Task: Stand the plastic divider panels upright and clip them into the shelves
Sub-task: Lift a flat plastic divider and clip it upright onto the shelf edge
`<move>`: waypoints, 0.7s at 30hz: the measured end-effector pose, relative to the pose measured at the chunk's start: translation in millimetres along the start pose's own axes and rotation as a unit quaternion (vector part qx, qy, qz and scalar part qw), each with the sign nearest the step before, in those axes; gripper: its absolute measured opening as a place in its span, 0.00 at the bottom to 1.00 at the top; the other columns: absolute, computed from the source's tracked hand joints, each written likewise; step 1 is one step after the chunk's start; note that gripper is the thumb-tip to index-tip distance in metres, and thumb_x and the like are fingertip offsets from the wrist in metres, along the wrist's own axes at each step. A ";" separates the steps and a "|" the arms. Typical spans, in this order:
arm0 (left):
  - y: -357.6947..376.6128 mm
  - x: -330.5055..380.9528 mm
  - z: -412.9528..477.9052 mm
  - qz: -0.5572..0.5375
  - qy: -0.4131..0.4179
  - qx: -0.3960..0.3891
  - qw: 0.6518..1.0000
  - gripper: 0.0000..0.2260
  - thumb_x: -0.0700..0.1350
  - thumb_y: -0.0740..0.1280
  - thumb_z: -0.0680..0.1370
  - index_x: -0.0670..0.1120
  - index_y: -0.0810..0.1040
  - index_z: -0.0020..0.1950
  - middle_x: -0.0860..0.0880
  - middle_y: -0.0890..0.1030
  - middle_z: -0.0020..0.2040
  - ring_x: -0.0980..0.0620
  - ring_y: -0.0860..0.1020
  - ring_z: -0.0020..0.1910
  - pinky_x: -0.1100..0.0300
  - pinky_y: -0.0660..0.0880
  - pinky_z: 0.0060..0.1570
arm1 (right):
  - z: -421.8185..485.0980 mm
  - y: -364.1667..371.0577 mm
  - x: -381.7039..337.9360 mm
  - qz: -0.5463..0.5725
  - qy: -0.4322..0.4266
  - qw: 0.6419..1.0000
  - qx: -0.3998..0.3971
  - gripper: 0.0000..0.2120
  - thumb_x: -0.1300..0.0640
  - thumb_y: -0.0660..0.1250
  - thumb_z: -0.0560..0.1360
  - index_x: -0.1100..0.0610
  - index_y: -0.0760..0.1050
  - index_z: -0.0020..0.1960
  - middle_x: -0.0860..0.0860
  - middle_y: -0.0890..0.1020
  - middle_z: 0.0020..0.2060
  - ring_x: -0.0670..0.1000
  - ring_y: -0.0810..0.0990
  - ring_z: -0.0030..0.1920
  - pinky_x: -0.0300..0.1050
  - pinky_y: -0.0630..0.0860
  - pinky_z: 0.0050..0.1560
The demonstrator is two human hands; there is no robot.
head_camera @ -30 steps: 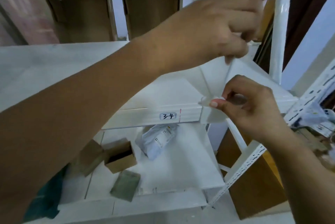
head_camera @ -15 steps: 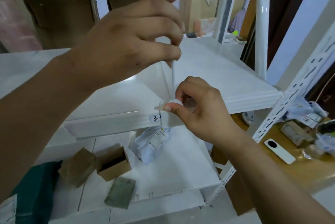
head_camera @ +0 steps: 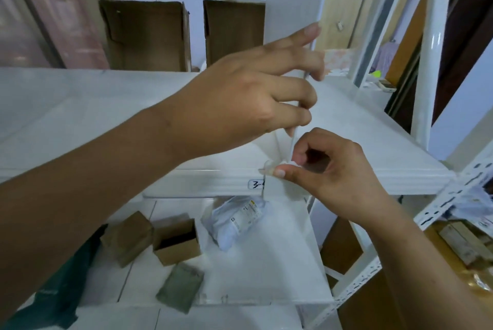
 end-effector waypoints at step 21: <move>-66.8 116.6 -74.6 0.151 -0.368 -0.165 0.902 0.12 0.46 0.68 0.86 0.44 0.85 0.66 0.45 0.83 0.68 0.43 0.79 0.70 0.46 0.77 0.69 | -38.3 -5.0 -50.4 0.121 -0.081 0.983 -0.112 0.04 0.50 0.74 0.74 0.48 0.81 0.43 0.42 0.83 0.40 0.45 0.83 0.44 0.30 0.77 0.43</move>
Point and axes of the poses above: each hand's wrist, its own z-axis towards the middle knuckle, its own y-axis out of the palm, x = y × z, the point moved 3 cm from there along z, towards the middle knuckle
